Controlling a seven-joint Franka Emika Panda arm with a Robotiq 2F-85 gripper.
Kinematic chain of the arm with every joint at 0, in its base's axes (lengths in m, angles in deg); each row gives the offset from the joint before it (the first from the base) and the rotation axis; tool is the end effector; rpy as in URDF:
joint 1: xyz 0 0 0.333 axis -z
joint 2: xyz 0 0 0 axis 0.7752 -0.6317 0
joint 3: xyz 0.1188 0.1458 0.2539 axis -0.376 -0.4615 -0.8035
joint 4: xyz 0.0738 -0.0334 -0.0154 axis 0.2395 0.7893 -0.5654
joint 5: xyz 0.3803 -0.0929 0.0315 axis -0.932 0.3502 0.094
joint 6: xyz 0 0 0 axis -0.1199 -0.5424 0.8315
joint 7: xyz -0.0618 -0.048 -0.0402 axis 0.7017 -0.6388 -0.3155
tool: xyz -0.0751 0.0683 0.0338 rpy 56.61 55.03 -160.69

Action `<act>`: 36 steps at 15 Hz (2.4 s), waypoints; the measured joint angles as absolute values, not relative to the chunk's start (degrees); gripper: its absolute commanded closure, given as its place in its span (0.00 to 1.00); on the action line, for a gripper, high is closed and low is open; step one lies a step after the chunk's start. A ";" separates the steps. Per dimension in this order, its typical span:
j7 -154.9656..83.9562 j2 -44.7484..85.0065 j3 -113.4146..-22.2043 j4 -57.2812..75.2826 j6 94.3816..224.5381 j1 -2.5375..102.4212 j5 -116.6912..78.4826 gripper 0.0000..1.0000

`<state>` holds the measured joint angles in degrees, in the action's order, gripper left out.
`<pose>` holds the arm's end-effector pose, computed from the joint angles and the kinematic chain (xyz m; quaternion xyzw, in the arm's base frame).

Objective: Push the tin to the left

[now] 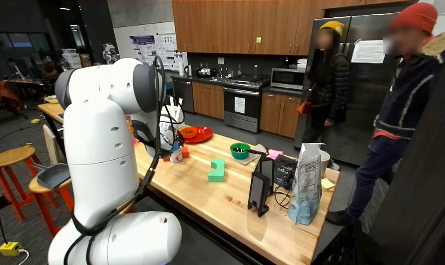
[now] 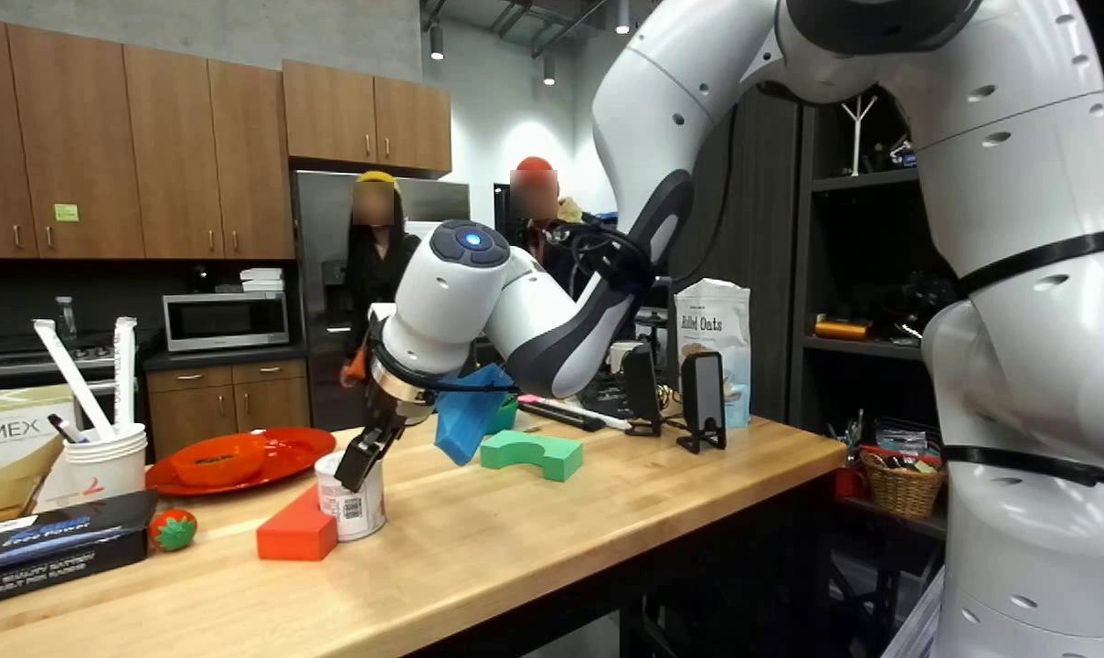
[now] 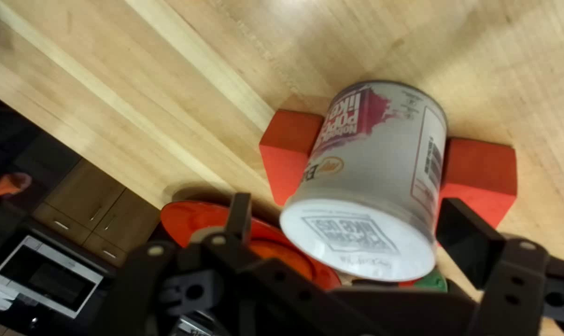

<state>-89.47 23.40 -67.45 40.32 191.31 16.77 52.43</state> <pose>0.4668 0.3346 0.3170 0.8759 0.3274 0.3469 0.0722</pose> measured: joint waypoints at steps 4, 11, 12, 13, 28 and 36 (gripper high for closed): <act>-101.93 23.42 -67.03 37.69 186.81 15.46 64.26 0.00; -115.72 23.24 -67.95 37.10 178.55 13.51 74.68 0.00; -116.87 23.19 -68.12 37.14 177.73 13.37 75.18 0.00; -117.94 23.15 -68.34 37.19 176.96 13.31 75.66 0.00; -121.96 22.81 -86.28 38.17 174.57 28.87 79.23 0.00; -123.02 22.61 -87.66 38.15 175.35 30.37 82.72 0.00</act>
